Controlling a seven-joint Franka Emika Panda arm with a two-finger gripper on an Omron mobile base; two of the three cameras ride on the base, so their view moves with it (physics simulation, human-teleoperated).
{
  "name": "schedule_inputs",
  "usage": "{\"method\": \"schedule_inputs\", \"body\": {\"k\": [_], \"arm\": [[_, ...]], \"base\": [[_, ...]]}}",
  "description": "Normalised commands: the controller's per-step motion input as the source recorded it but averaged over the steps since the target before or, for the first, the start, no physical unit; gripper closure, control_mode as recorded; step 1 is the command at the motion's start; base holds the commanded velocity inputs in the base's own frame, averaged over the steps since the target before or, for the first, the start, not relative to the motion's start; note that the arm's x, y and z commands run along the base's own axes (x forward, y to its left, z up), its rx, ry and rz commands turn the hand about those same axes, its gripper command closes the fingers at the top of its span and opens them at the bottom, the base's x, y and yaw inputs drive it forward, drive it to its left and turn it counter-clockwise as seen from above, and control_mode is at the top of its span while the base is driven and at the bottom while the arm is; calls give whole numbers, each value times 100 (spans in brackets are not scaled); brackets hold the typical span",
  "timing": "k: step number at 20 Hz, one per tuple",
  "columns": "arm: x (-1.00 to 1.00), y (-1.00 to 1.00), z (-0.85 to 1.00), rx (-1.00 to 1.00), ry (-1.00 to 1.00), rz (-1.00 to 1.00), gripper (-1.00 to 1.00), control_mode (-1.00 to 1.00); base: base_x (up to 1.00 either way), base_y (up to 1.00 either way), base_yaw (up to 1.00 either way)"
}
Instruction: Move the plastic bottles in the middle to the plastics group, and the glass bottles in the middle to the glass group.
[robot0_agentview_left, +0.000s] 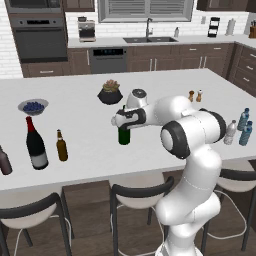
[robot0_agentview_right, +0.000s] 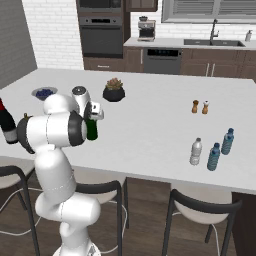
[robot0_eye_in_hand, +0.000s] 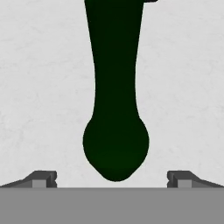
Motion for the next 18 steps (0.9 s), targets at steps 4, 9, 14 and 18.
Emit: {"method": "schedule_inputs", "body": {"k": [4, 9, 14, 18], "arm": [[10, 0, -9, 0, 3, 0, -100, -100], [8, 0, -9, 0, 4, 0, -100, -100], [8, 0, -1, 0, 5, 0, -100, -100], [10, 0, -6, 0, 3, 0, -100, -100]], "base": [[0, 0, 0], [0, 0, 0], [0, 0, 0], [0, 0, 0]]}}
